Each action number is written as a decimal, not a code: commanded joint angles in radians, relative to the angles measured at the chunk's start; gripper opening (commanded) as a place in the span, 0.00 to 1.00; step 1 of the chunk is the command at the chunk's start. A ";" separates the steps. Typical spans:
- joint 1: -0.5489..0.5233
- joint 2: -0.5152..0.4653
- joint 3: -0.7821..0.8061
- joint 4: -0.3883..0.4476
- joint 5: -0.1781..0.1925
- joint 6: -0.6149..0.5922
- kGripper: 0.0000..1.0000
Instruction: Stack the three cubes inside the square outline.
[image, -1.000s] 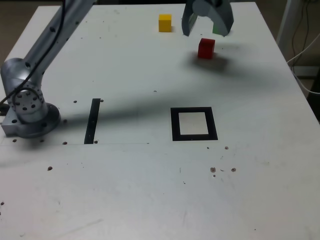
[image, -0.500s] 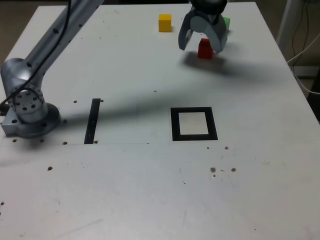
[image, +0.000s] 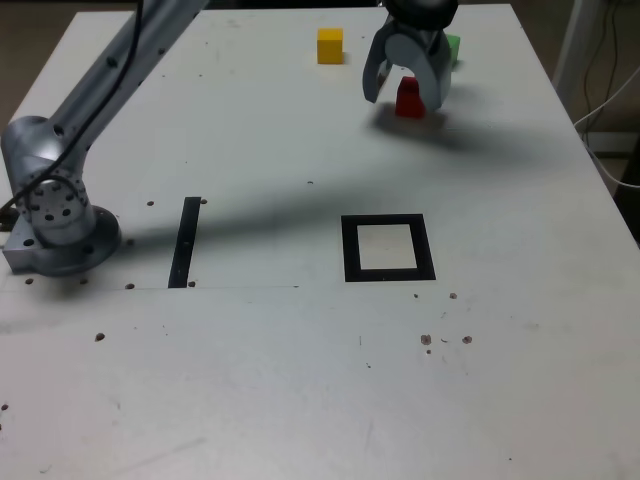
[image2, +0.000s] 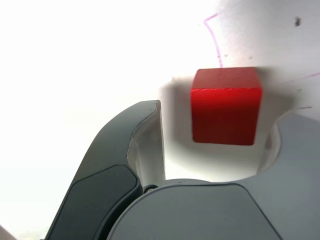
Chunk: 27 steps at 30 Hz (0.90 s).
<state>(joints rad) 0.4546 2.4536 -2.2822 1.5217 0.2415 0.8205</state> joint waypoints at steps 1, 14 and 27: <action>0.000 0.016 -0.014 -0.003 -0.006 0.001 0.71; -0.001 0.054 -0.067 0.013 -0.016 0.009 0.59; -0.001 0.060 -0.099 0.048 -0.003 0.000 0.37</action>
<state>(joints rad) 0.4546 2.5072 -2.3760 1.5579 0.2402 0.8236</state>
